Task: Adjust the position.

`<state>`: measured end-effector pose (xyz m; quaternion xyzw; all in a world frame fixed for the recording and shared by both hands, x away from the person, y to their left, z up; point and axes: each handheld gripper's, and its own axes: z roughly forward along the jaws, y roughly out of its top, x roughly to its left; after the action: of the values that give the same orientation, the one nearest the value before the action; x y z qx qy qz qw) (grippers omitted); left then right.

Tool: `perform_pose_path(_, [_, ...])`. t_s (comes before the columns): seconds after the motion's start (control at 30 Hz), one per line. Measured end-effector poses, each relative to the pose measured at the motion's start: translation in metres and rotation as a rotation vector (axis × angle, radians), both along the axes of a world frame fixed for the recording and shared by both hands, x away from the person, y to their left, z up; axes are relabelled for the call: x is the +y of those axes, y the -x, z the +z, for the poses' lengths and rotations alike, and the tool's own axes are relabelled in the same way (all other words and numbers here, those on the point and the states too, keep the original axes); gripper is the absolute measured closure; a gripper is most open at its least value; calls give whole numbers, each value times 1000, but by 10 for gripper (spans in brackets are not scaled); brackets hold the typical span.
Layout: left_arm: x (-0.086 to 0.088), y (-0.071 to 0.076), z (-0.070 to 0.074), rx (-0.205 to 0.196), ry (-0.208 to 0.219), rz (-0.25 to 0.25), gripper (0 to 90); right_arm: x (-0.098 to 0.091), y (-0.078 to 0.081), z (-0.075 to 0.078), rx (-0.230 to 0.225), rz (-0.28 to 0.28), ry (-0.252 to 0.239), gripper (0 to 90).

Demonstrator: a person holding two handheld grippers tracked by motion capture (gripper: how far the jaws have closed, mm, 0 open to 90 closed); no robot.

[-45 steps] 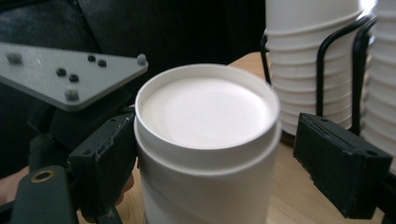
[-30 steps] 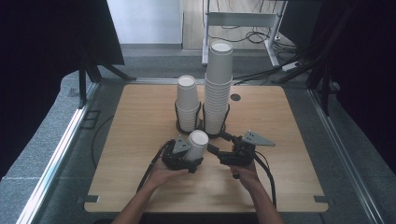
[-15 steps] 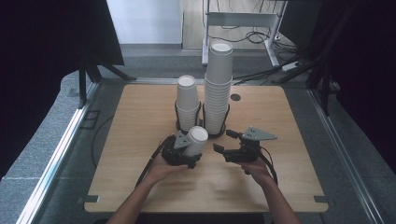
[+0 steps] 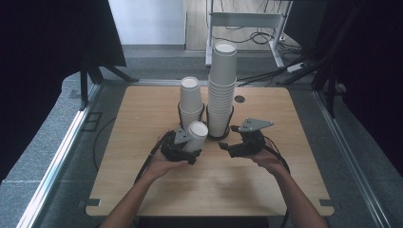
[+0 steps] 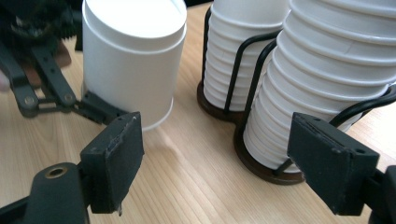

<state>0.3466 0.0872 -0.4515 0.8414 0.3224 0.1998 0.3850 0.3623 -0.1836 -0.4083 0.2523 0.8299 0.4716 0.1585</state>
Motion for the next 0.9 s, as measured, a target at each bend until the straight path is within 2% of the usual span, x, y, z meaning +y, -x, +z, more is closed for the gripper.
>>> perform_pose_path(0.13, [-2, -2, 3, -14, -24, -4, 134, 6, -5, 9, 8, 40, 97, 188])
perform_pose_path(0.37, [-8, -4, 4, -20, -62, -6, 133, 18, -13, 23, 21, 138, 309, 183])
perform_pose_path(0.47, [-10, -5, 3, -23, -83, -10, 133, 21, -16, 25, 39, 157, 355, 180])
perform_pose_path(0.6, [-13, -5, 2, -24, -95, -18, 133, 22, -16, 24, 46, 172, 364, 179])
perform_pose_path(0.9, [-16, -5, 0, -29, -107, -23, 132, 13, -17, 12, 57, 157, 319, 179])
